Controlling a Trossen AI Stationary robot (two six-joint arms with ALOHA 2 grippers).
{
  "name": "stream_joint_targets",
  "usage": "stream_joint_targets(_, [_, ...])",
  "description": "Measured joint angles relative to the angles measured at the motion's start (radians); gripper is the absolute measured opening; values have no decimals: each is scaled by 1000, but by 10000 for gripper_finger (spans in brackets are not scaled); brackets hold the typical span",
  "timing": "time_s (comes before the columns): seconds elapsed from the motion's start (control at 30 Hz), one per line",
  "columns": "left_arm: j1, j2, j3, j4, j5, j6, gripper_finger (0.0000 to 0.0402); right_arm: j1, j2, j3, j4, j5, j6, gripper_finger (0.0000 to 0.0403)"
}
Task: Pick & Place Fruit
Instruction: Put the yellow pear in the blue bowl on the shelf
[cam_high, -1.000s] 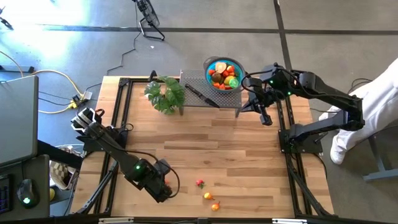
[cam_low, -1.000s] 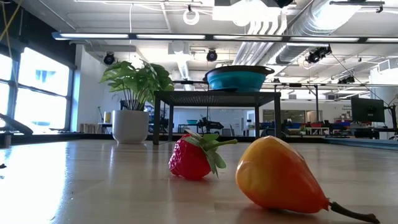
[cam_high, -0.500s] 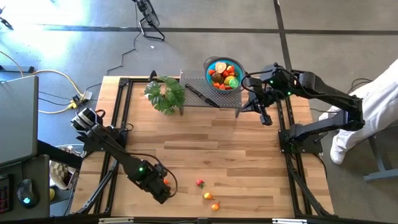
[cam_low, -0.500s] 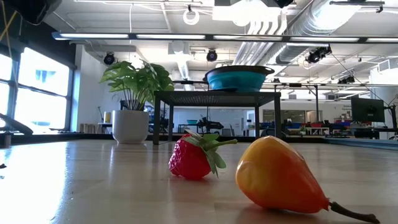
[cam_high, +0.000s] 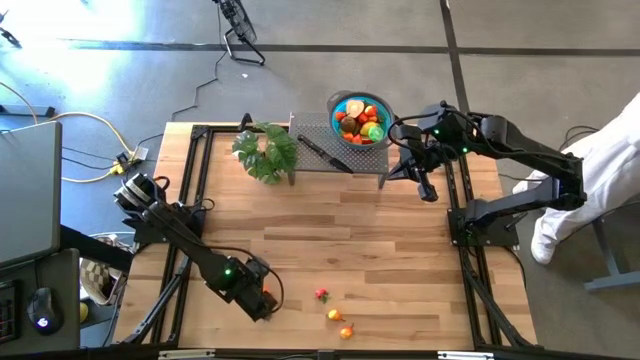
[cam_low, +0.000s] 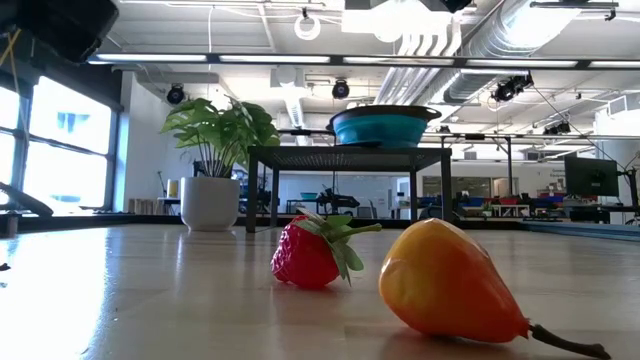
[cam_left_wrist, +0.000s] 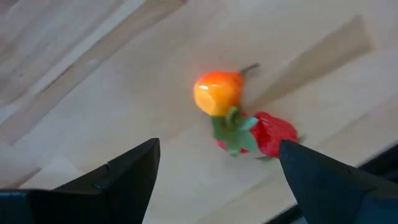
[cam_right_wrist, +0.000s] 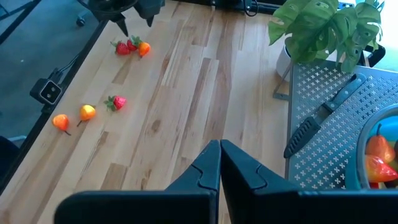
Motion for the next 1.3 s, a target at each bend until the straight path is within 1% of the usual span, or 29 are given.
stream_joint_targets(0.1, [0,0,-23,4,-1,-47,322,0,0,0,0,0,-1,4])
stream_joint_targets(0.2, [0,0,-56,64,-2,-74,322,0,0,0,0,0,-2,3])
stream_joint_targets(0.33, [0,0,-93,167,-2,-78,322,0,0,0,1,0,-3,4])
stream_joint_targets(0.47, [0,0,-121,213,-6,-73,322,0,0,0,15,0,-3,3])
stream_joint_targets(0.77, [0,0,-126,210,-47,-62,322,0,0,0,23,0,-3,3])
stream_joint_targets(1.3, [0,0,-126,143,-52,-63,322,0,0,0,23,0,-3,3])
